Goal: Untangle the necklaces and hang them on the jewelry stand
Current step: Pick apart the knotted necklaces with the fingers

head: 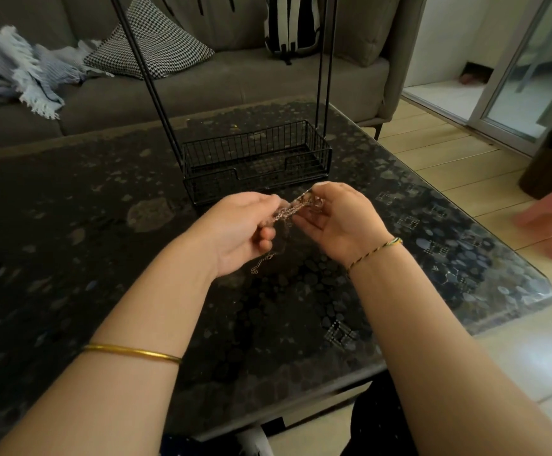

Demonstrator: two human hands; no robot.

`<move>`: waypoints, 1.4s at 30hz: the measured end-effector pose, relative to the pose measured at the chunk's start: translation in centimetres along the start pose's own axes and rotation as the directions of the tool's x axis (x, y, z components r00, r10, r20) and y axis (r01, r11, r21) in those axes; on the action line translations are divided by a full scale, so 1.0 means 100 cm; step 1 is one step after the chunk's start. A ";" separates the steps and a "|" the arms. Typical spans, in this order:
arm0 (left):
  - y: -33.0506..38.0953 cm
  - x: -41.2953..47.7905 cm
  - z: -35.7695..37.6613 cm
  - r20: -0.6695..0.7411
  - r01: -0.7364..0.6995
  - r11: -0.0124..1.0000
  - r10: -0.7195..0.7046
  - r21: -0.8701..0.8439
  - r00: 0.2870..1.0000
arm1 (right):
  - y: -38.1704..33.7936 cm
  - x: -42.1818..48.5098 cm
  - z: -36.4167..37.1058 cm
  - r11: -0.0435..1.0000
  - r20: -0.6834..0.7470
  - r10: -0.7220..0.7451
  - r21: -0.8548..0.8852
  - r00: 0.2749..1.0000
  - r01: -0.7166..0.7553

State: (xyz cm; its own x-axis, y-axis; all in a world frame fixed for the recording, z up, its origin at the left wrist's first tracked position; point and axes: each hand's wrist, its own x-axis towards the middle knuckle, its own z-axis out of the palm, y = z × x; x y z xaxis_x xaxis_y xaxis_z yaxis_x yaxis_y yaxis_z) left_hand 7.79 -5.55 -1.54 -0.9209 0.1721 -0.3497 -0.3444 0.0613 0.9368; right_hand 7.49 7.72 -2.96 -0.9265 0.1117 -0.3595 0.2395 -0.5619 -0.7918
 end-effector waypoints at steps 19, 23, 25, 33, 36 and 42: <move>-0.006 0.005 -0.003 -0.235 -0.059 0.991 0.086 0.120 0.968 | 0.008 -0.006 0.008 0.910 0.192 -0.022 -0.403 0.981 0.099; -0.004 0.005 -0.005 -0.250 -0.093 0.987 0.125 0.134 0.960 | 0.011 -0.005 0.006 0.855 0.253 -0.018 -0.497 0.967 0.146; -0.004 0.005 -0.005 -0.252 -0.098 0.982 0.136 0.160 0.958 | 0.011 -0.004 0.005 0.826 0.236 -0.044 -0.538 0.971 0.169; -0.003 0.002 -0.007 -0.179 -0.071 0.944 0.134 0.323 0.975 | 0.009 -0.002 0.003 0.786 0.163 -0.218 -0.555 0.962 0.272; -0.004 0.000 -0.006 -0.126 -0.105 0.863 0.191 0.495 0.974 | 0.010 0.000 0.003 0.743 0.145 -0.287 -0.590 0.947 0.316; -0.007 0.001 -0.006 -0.157 -0.067 0.835 0.181 0.546 0.971 | 0.010 0.000 0.005 0.844 0.130 -0.219 -0.473 0.967 0.255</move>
State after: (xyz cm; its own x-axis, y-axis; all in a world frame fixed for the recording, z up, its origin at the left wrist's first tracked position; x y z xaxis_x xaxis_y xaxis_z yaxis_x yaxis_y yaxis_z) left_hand 7.83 -6.21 -2.27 -0.9850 0.0238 -0.1708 -0.1260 0.5768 0.8071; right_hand 7.55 6.80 -3.52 -0.9862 0.1241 -0.1100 0.1034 -0.0582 -0.9929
